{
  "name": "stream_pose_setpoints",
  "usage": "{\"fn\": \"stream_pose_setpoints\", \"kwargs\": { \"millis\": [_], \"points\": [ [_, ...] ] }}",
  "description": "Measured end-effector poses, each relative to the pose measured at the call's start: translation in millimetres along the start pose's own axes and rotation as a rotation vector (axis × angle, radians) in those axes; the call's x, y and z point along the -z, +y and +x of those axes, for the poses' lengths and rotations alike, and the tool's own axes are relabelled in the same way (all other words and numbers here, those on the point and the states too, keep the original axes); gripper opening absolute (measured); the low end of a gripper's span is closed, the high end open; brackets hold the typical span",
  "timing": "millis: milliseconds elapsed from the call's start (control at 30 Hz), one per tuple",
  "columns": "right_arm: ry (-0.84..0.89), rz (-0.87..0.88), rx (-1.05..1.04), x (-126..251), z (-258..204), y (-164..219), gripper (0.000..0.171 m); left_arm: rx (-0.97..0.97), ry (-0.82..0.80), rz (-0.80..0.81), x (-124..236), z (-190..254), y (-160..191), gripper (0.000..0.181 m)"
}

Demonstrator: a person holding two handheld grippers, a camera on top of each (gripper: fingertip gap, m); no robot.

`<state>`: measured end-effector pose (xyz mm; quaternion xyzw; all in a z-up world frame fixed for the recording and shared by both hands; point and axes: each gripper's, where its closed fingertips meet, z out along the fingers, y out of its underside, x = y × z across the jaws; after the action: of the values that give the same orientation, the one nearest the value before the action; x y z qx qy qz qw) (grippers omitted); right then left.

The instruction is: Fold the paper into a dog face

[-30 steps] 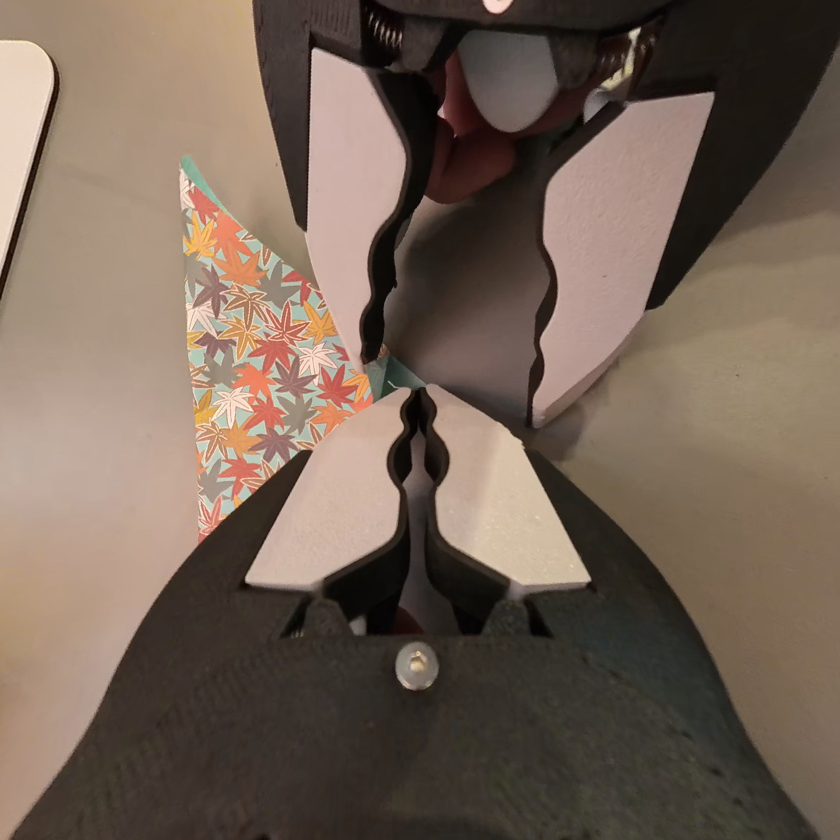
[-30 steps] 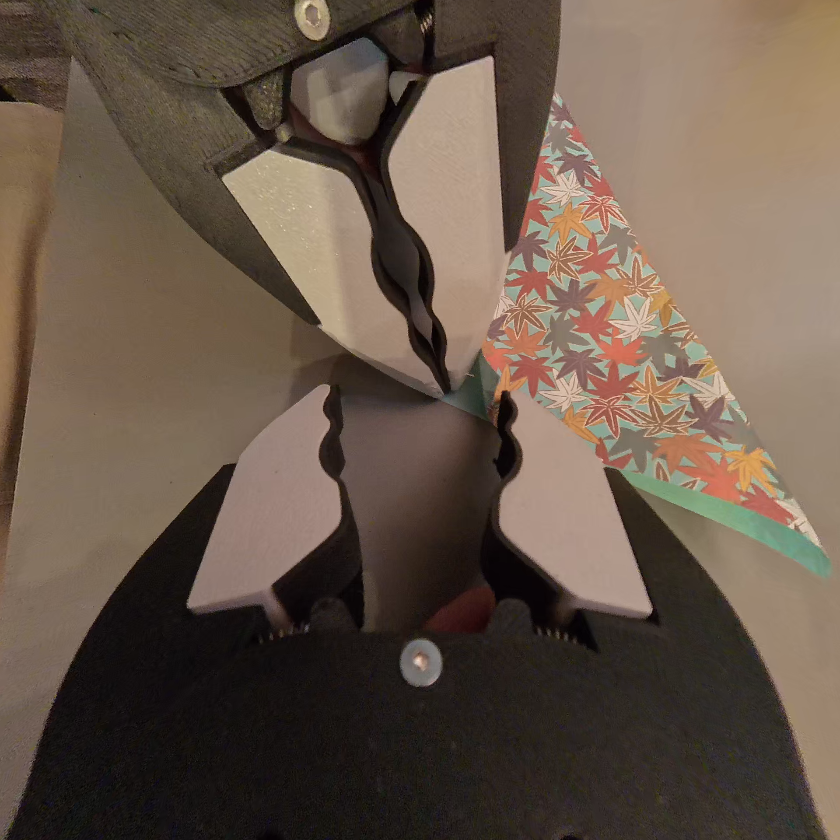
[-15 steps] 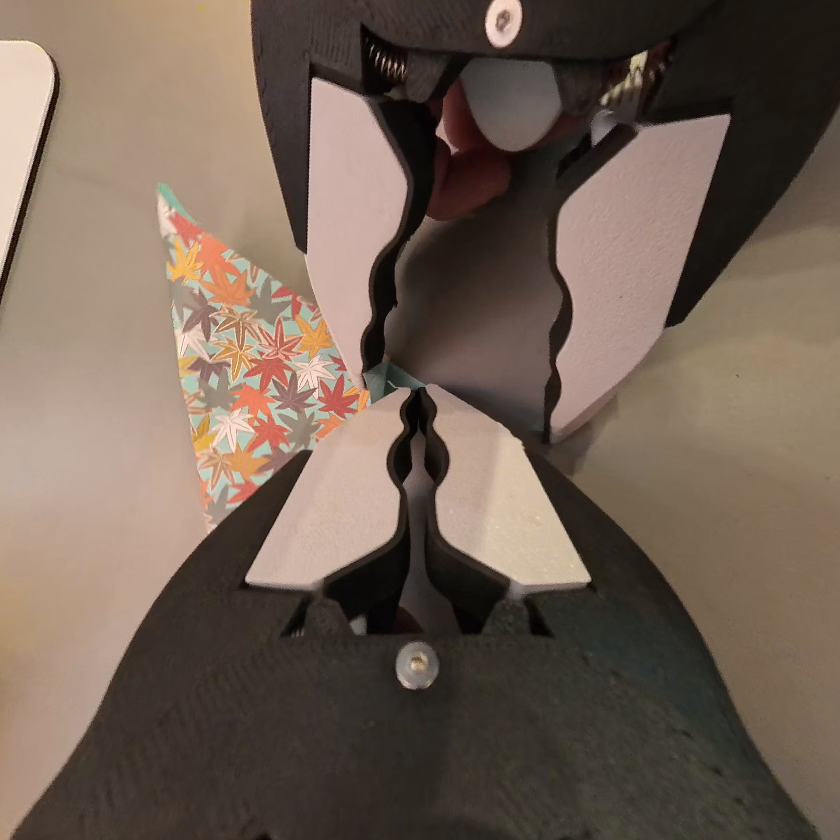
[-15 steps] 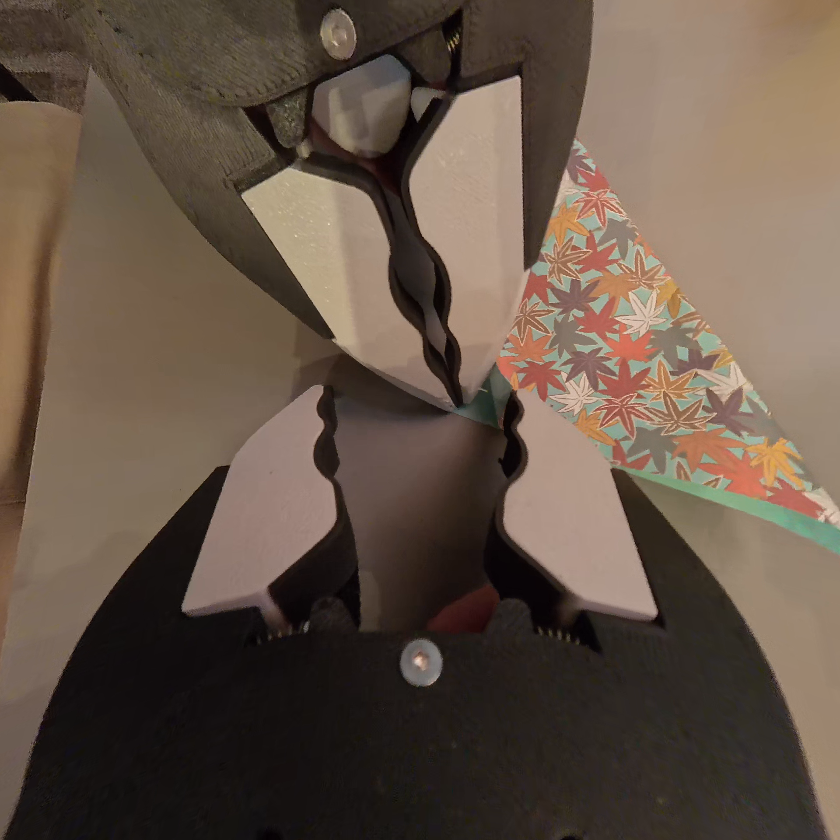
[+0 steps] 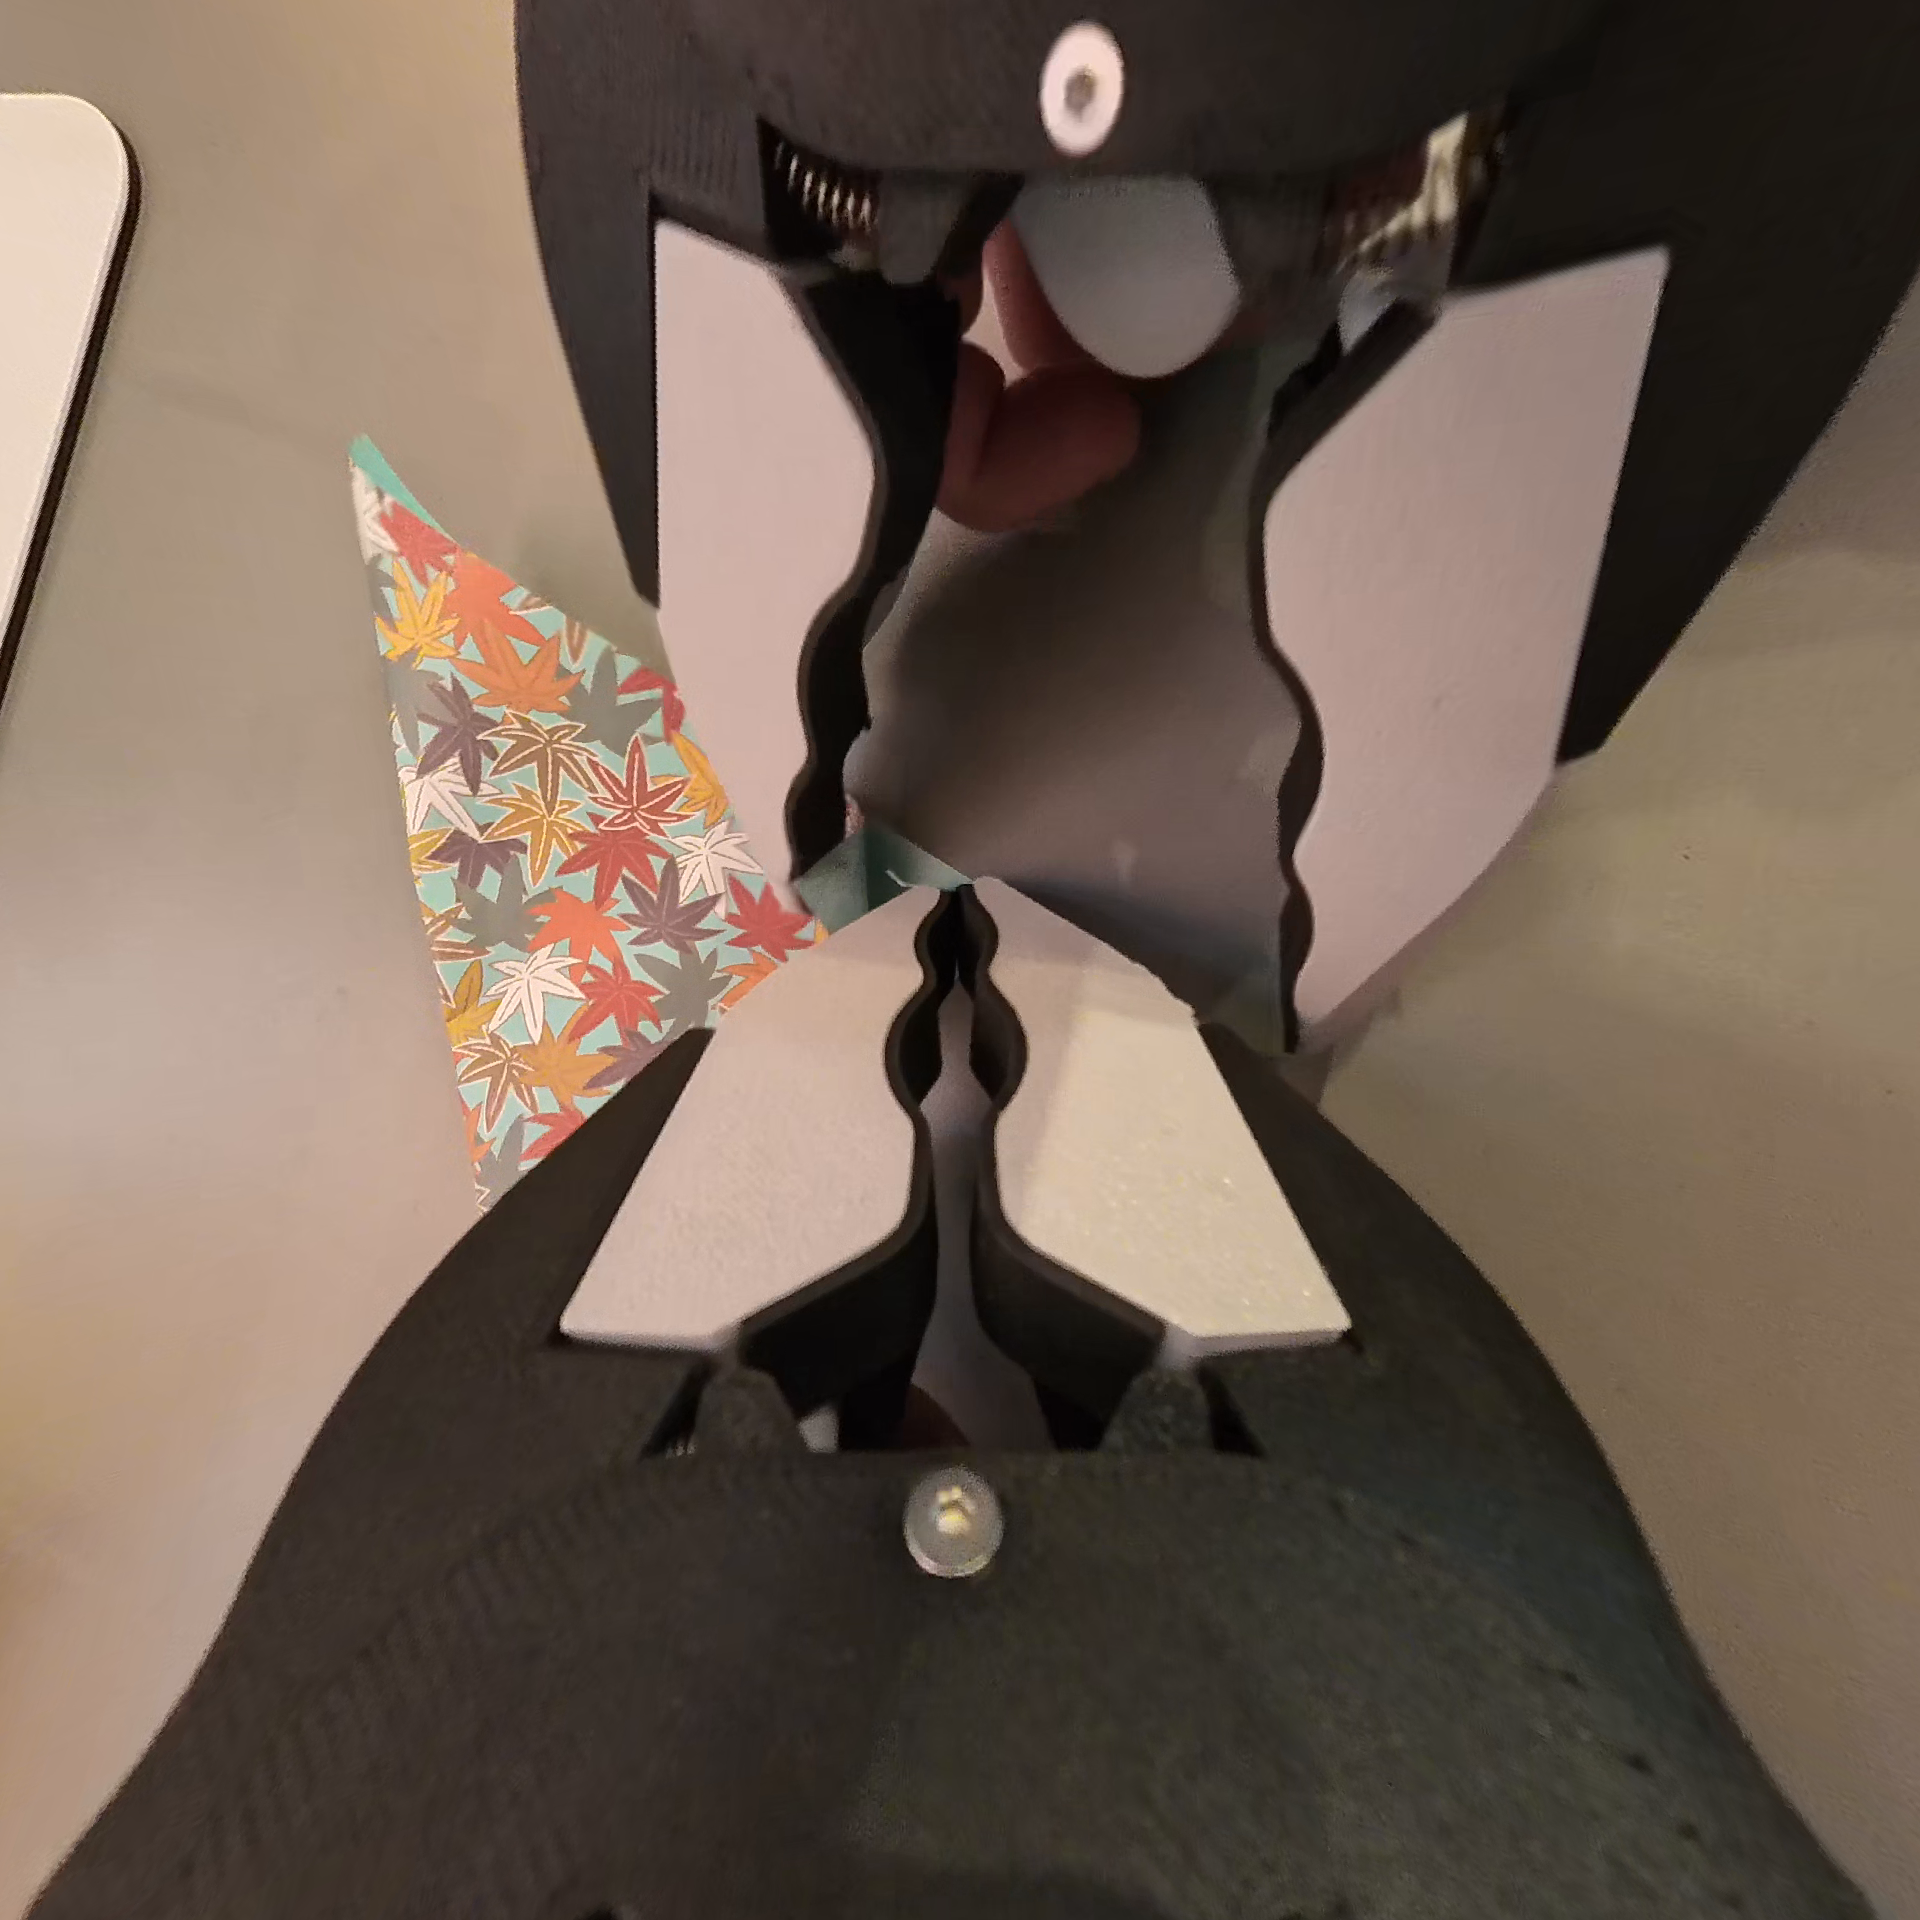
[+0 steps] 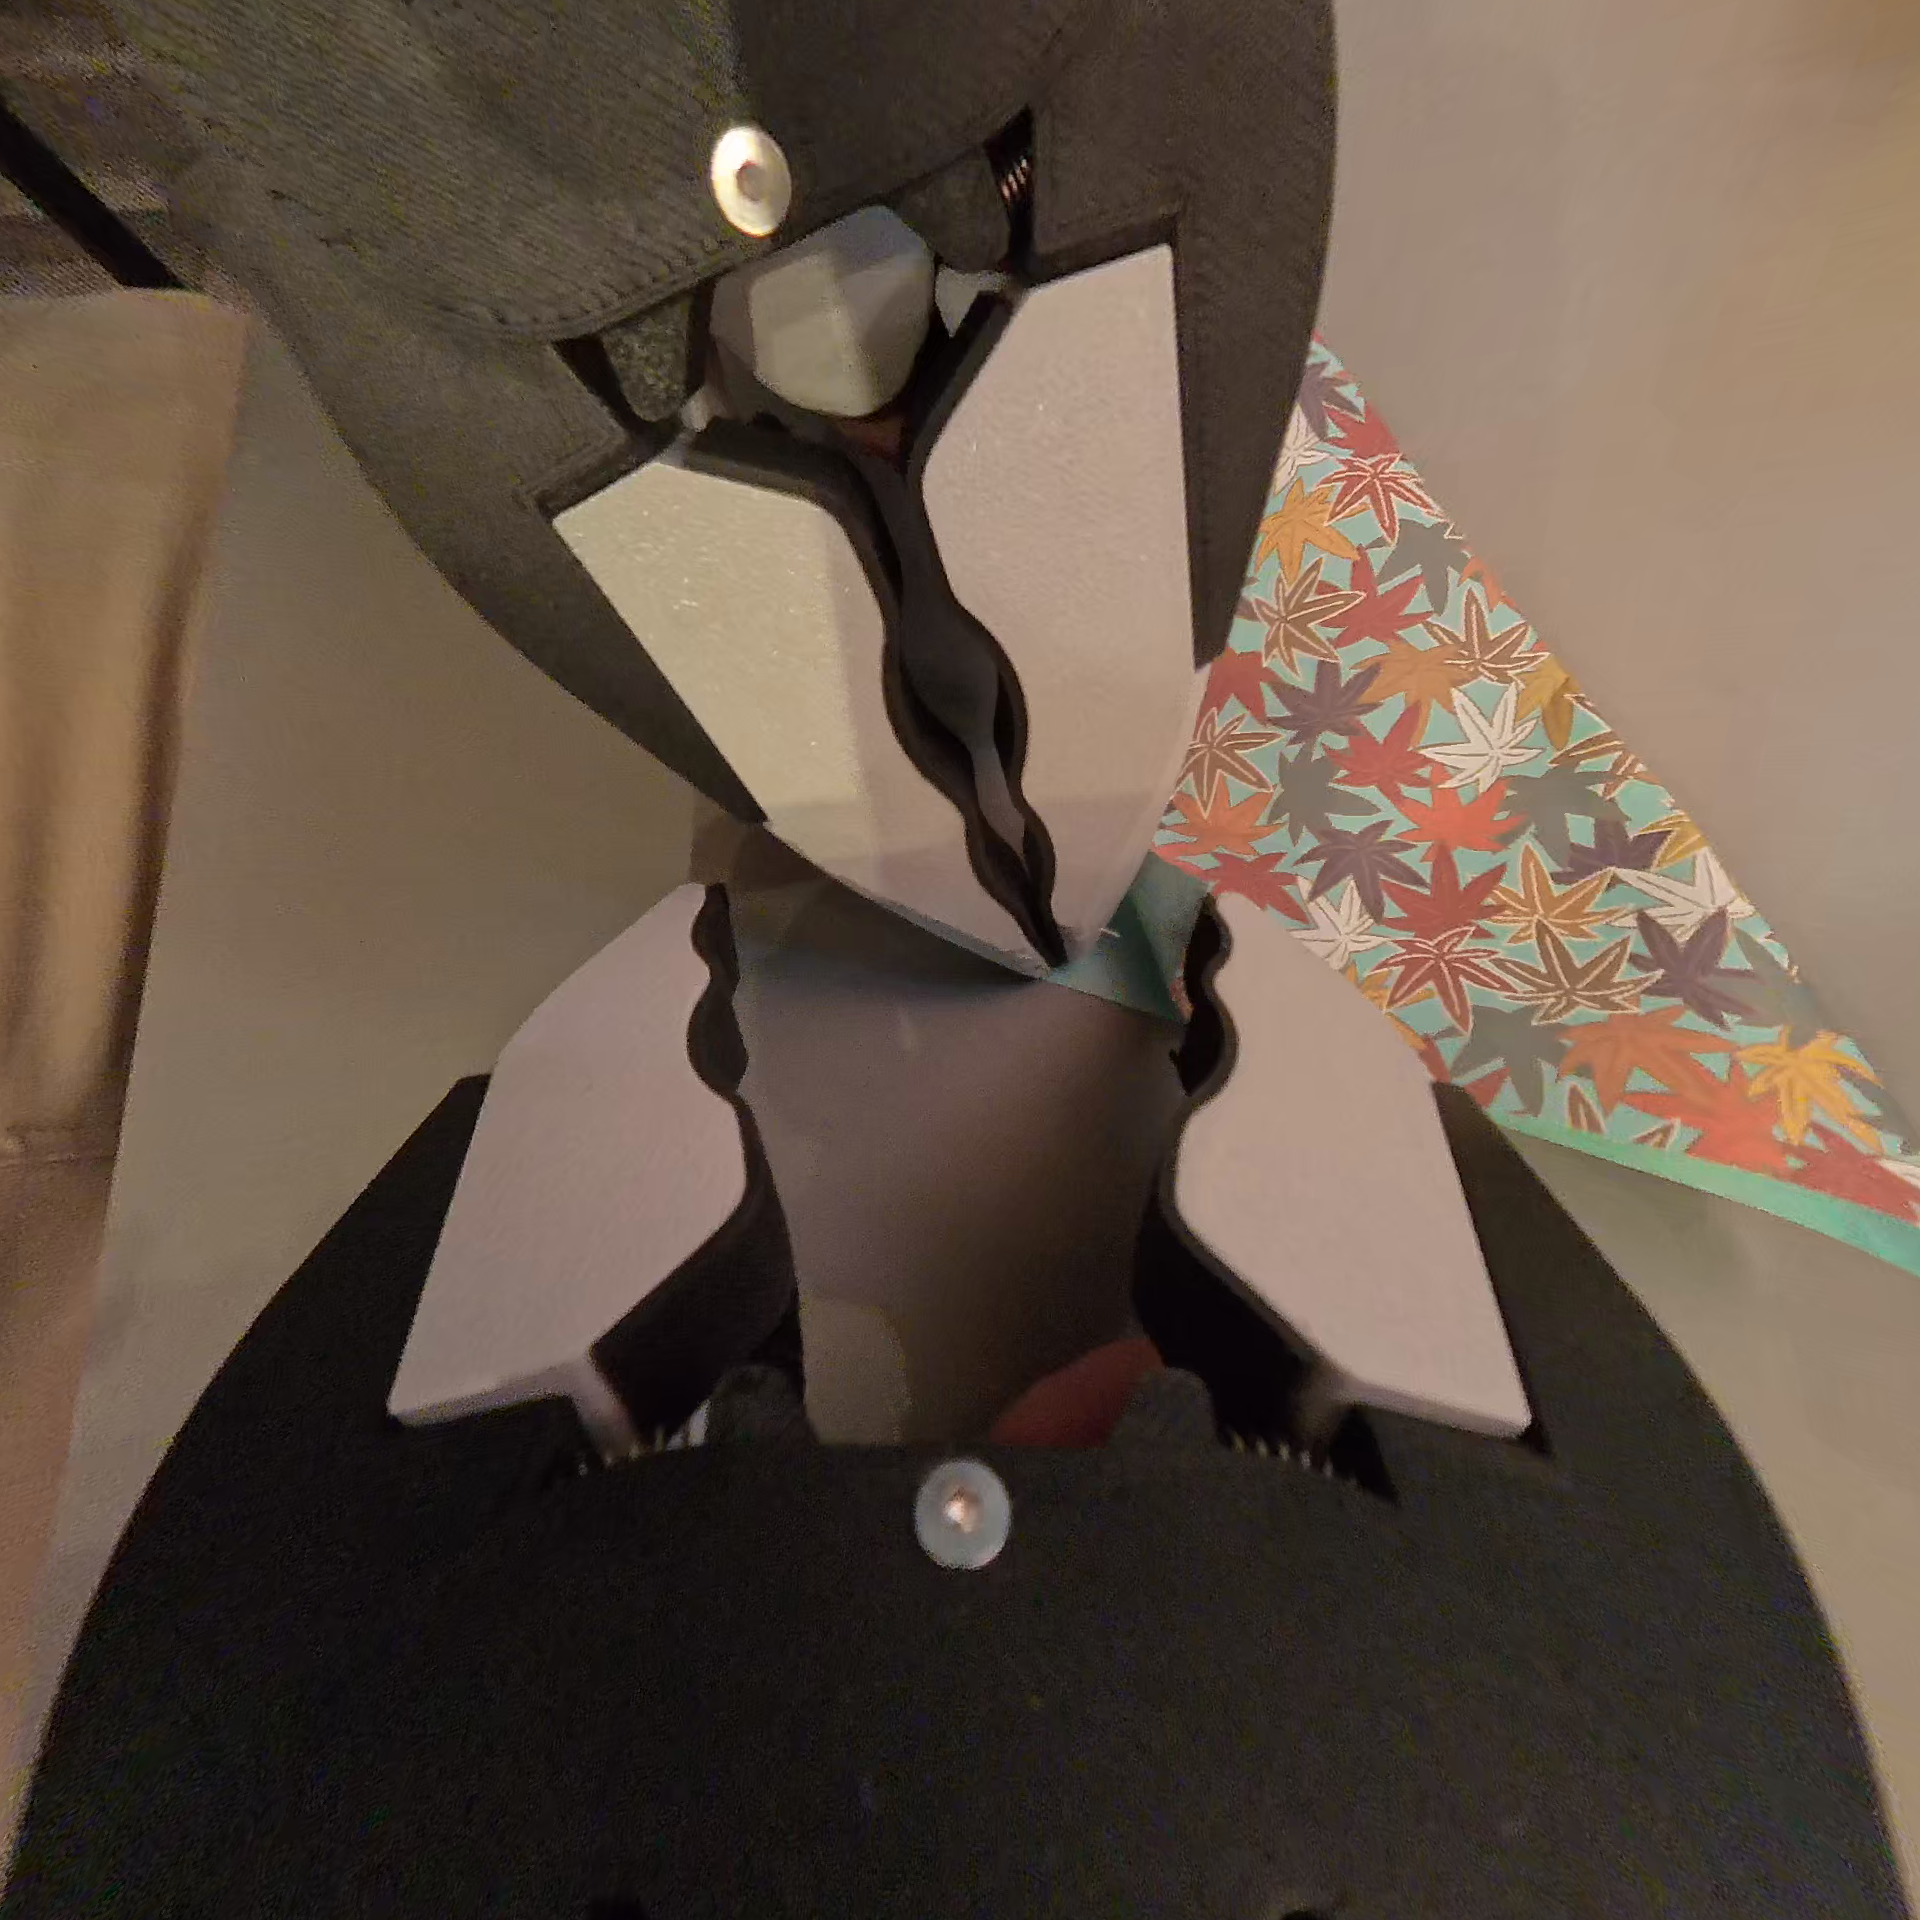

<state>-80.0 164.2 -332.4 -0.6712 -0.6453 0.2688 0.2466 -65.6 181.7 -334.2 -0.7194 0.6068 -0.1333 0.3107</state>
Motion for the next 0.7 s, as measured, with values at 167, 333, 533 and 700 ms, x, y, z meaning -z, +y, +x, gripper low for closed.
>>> {"fn": "stream_pose_setpoints", "kwargs": {
  "millis": [167,333,533,700],
  "points": [
    [-0.044,0.069,-0.010,13,-4,-2,0.068,0.000,0.005,0.004,0,0,0,0.000],
    [-0.071,0.036,0.003,12,-7,3,0.058,0.002,0.009,0.006,0,0,0,0.000],
    [-0.068,0.000,0.020,9,-9,9,0.056,0.000,0.010,0.001,0,0,1,0.000],
    [-0.049,-0.004,0.024,7,-8,8,0.061,-0.005,0.011,-0.009,1,0,2,0.000]
  ]
}}
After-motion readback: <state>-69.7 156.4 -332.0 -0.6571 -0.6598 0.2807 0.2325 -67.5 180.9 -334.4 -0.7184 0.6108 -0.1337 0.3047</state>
